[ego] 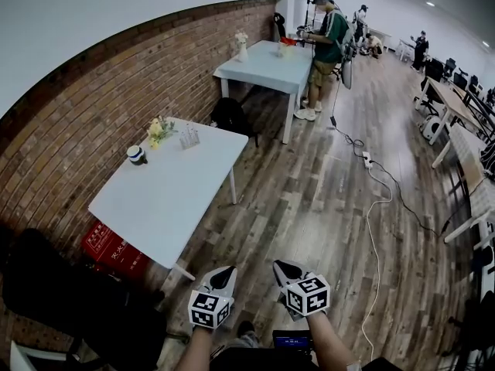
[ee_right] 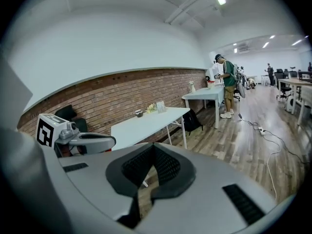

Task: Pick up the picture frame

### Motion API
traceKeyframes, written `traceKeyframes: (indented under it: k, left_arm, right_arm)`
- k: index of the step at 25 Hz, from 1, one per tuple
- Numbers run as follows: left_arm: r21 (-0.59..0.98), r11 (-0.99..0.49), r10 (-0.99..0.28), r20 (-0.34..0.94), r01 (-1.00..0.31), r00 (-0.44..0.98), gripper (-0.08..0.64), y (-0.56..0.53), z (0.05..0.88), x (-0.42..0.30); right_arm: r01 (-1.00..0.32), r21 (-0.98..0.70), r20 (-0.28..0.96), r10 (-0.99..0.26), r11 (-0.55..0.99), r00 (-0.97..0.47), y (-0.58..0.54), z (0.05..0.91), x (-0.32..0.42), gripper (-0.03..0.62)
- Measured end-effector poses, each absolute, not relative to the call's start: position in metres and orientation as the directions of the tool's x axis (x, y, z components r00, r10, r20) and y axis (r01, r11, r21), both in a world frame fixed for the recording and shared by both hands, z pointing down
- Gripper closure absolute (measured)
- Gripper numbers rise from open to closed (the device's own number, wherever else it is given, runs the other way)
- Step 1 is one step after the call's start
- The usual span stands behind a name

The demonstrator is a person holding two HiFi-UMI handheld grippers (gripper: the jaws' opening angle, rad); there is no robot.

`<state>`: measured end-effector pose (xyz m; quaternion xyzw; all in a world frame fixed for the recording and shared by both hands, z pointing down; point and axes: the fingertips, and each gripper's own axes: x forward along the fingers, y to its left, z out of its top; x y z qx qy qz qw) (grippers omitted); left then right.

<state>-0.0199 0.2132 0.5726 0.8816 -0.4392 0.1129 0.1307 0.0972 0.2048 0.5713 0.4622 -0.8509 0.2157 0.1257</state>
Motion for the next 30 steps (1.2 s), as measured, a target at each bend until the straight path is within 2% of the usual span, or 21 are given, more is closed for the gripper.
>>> traceKeyframes:
  k: [15, 30]
  left_arm:
    - [0.169, -0.594, -0.714, 0.34, -0.786, 0.612, 0.548, 0.144, 0.589, -0.034]
    - [0.118, -0.509, -0.782, 0.351, -0.853, 0.515, 0.548, 0.014, 0.58, -0.01]
  right_arm:
    - [-0.849, -0.274, 0.445, -0.723, 0.453, -0.529, 0.14, 0.582, 0.08, 0.583]
    - [-0.758, -0.299, 0.415, -0.636, 0.58, -0.65, -0.002, 0.574, 0.094, 0.583]
